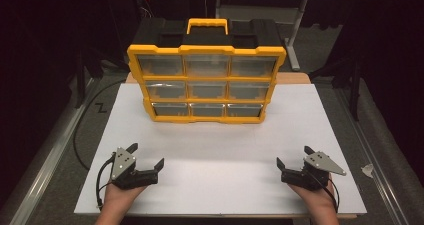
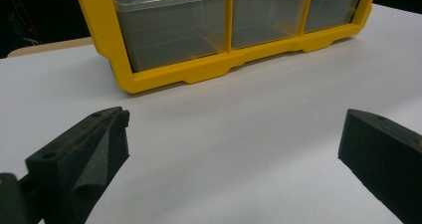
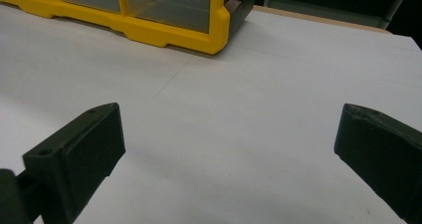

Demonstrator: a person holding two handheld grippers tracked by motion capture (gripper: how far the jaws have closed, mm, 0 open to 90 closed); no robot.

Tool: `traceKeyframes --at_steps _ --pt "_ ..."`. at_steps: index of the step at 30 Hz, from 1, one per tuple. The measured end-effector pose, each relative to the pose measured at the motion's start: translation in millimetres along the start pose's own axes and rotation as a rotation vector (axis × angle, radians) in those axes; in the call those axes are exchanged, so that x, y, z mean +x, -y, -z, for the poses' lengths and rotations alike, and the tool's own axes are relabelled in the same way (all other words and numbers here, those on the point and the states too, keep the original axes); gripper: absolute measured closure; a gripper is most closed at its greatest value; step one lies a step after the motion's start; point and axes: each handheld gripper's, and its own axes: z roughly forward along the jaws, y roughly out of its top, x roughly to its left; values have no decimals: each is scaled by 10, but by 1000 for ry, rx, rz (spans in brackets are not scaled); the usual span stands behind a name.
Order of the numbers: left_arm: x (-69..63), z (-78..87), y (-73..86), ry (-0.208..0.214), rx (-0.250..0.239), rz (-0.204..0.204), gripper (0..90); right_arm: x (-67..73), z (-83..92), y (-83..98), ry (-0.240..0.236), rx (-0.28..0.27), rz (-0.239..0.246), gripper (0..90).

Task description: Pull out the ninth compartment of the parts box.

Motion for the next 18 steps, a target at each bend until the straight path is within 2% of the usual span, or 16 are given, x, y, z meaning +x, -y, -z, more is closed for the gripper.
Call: traceKeyframes --at_steps 8,18 --pt "0 0 2 2 -5 -2 3 -2 22 -9 6 -13 7 10" --pt "3 -3 4 -1 -5 -9 3 15 0 -17 12 -5 10 10"
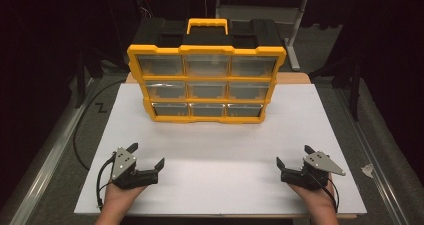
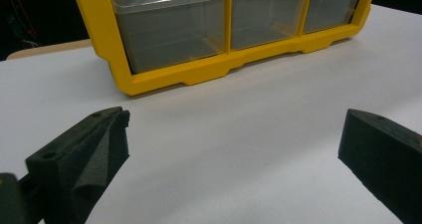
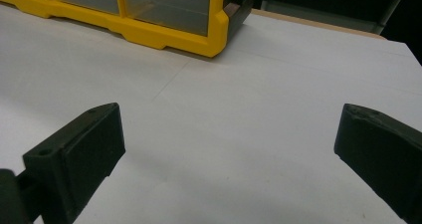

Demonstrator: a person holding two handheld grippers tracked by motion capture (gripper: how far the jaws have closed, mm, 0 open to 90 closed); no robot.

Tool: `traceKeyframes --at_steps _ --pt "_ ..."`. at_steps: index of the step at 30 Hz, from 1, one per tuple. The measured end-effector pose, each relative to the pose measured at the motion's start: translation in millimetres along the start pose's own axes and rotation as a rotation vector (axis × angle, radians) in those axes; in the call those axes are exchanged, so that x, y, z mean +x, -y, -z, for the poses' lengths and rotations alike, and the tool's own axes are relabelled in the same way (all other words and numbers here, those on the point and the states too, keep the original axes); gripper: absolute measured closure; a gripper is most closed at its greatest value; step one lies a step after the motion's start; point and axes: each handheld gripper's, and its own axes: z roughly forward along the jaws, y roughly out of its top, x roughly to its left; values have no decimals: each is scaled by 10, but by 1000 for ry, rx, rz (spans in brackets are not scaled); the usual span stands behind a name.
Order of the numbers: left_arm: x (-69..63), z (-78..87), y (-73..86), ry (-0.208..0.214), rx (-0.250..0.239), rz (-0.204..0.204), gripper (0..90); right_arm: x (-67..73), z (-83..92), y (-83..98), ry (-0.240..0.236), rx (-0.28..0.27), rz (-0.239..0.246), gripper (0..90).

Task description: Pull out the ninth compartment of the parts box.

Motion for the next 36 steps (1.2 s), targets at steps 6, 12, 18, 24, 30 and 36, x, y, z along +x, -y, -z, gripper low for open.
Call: traceKeyframes --at_steps 6,12,18,24,30,36 --pt "5 -2 0 0 0 -1 3 16 -35 -17 8 6 7 10" --pt "6 -6 1 4 -2 -3 3 62 -128 -54 6 14 18 10" --pt "13 -9 5 7 -7 -6 3 84 -236 -113 11 23 15 10" --pt "10 -6 9 20 -16 -5 3 107 -400 -174 28 28 27 10" --pt "8 -13 11 13 -13 -10 3 138 -569 -236 39 33 38 10" --pt "10 -12 21 8 -11 -16 3 134 -797 -330 57 27 16 20"
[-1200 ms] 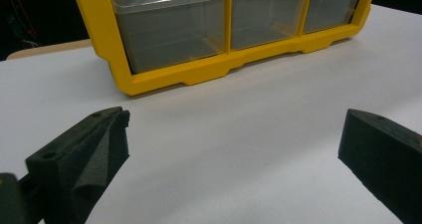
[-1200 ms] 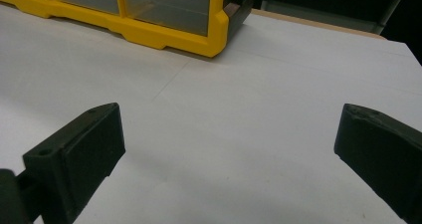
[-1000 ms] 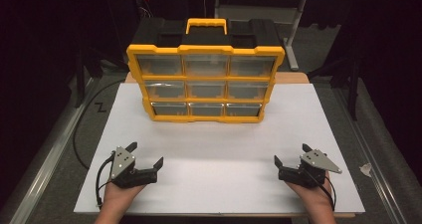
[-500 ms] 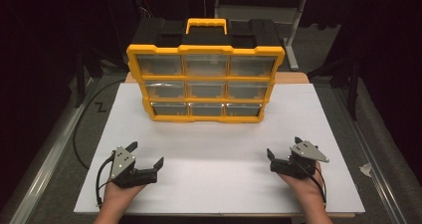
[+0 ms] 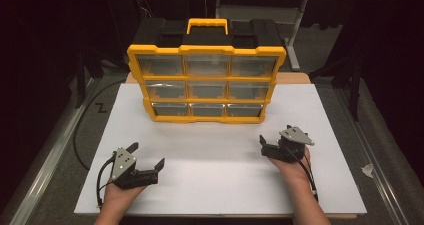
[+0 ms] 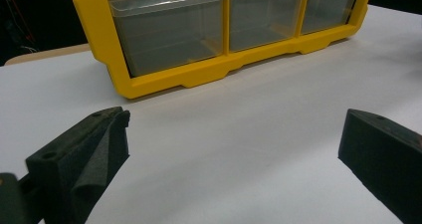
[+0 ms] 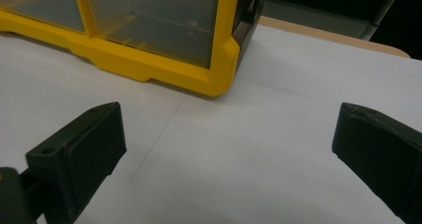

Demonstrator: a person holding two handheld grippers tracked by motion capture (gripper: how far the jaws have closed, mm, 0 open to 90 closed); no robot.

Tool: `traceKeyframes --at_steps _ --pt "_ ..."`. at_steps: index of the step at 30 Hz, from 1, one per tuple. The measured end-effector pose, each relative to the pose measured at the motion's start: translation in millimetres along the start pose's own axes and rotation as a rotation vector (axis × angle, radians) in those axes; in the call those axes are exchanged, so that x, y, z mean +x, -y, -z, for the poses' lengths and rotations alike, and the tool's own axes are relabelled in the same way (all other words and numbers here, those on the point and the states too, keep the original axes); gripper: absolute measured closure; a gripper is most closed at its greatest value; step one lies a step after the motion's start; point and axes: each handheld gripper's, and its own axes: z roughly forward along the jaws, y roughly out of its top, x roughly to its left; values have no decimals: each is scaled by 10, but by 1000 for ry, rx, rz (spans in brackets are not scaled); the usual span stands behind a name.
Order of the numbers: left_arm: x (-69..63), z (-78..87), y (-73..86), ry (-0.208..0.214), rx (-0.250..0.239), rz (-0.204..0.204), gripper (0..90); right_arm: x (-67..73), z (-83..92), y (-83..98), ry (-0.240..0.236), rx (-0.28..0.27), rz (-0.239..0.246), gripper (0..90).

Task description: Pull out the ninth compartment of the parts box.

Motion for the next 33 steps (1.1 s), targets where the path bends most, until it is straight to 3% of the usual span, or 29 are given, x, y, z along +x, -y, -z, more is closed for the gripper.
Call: traceKeyframes --at_steps 9,18,33 --pt "5 -4 7 -5 5 12 3 -35 -180 -82 19 19 1 20" --pt "-2 -1 -1 -9 -5 14 3 -34 -31 -85 42 6 67 11" --pt "-21 -7 -6 9 -12 11 3 -108 70 22 79 34 111 11"
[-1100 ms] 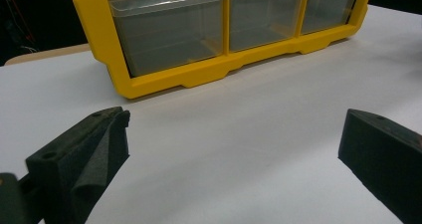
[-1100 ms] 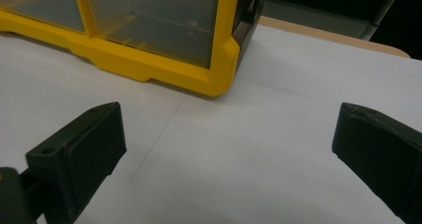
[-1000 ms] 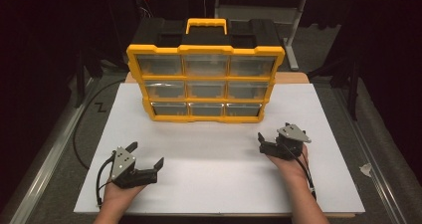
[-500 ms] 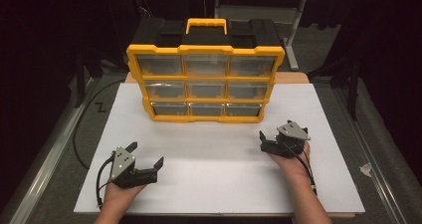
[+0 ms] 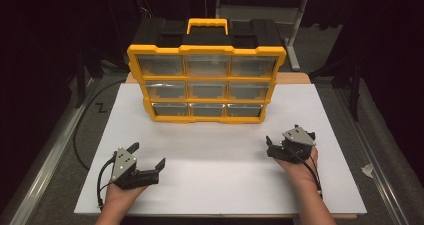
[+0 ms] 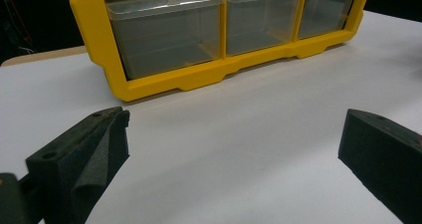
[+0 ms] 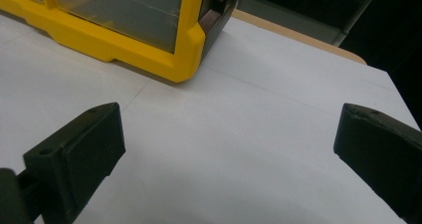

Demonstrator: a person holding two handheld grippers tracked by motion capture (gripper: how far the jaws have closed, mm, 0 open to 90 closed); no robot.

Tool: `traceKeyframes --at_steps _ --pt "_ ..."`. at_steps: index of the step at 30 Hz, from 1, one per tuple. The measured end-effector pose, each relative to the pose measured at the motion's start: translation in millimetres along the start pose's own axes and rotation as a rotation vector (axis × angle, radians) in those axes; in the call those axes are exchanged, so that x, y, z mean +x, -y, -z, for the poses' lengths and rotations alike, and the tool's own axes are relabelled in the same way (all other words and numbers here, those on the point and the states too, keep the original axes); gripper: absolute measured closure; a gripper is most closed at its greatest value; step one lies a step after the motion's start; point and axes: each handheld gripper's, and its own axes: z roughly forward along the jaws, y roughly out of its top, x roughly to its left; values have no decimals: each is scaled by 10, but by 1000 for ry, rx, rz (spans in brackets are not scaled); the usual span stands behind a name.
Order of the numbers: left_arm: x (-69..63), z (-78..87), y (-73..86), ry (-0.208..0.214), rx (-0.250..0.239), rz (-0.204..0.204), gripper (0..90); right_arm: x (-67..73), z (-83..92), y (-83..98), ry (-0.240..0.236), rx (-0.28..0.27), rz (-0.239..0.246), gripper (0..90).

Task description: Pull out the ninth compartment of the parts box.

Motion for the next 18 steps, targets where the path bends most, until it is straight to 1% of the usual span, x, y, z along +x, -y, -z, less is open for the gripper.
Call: traceKeyframes --at_steps 2,3,5,6,7,8,9,10,11,13,15,16,17,18 --pt "-3 -4 4 2 6 -3 3 19 -6 1 -2 2 25 11" --pt "-5 -5 5 7 8 -7 7 36 -9 3 3 7 52 11" --pt "-14 -6 5 8 6 -21 8 55 -16 6 4 13 78 11" --pt "-14 -6 5 8 6 -21 8 55 -16 6 4 13 78 11" --pt "-15 -7 4 9 5 -20 8 82 -22 9 10 20 115 11" --pt "-15 -7 4 9 5 -21 8 82 -22 9 10 20 115 11" --pt "-15 -6 4 8 5 -22 8 90 -24 9 10 22 130 11" --pt "-13 -2 3 0 0 -22 8 121 -26 9 16 27 167 11" --pt "-13 -2 3 0 0 -22 8 121 -26 9 16 27 167 11" --pt "-6 4 1 -7 -6 -19 8 158 -29 9 20 32 204 11" --pt "-4 4 1 -8 -5 -18 7 209 -28 5 29 38 260 11" --pt "-4 2 1 -7 -3 -19 7 209 -28 5 29 38 260 11" --pt "-6 0 1 -7 -3 -19 6 240 -22 -1 37 41 295 11" --pt "-6 0 1 -7 -3 -19 6 240 -22 -1 37 41 295 11"
